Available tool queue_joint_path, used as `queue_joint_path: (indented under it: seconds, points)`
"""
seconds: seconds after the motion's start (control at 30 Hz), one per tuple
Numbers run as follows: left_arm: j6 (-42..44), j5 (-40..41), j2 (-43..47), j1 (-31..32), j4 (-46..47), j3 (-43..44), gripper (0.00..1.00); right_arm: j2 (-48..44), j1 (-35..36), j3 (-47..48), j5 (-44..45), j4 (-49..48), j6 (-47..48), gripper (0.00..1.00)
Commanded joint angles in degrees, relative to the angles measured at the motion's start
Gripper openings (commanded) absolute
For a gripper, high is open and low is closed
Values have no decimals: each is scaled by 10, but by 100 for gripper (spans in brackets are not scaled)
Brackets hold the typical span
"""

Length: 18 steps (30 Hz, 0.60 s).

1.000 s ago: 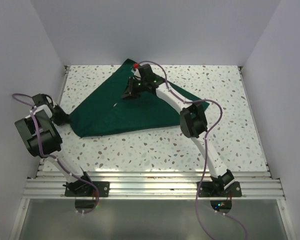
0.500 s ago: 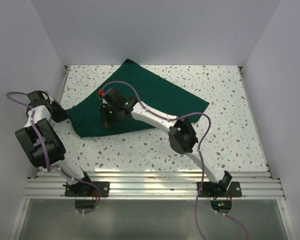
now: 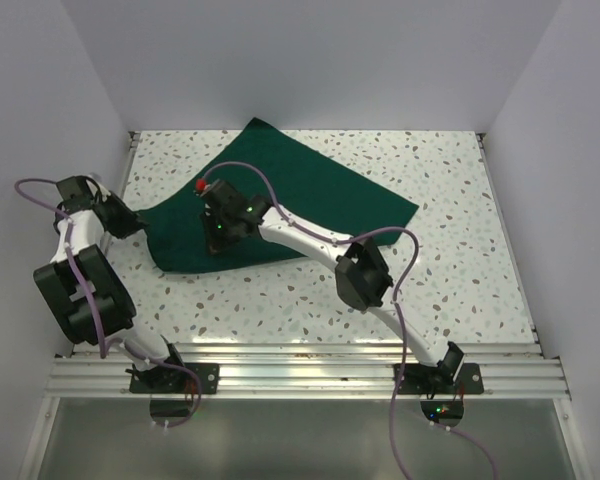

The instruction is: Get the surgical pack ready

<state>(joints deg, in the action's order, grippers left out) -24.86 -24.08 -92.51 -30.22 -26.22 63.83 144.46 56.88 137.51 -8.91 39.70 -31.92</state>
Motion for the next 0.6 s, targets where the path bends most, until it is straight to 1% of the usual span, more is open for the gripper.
queue_joint_path:
  seconds: [0.0,0.23,0.57]
  points:
    - [-22,-28,26,4,6,-11,0,14,7,25,13,-8,1,0]
    - [-45,-40,45,11,13,-7,0,32,12,6,21,-11,-10,0]
    - [-91,-56,83,36,22,-2,0,62,15,23,36,-8,-3,0]
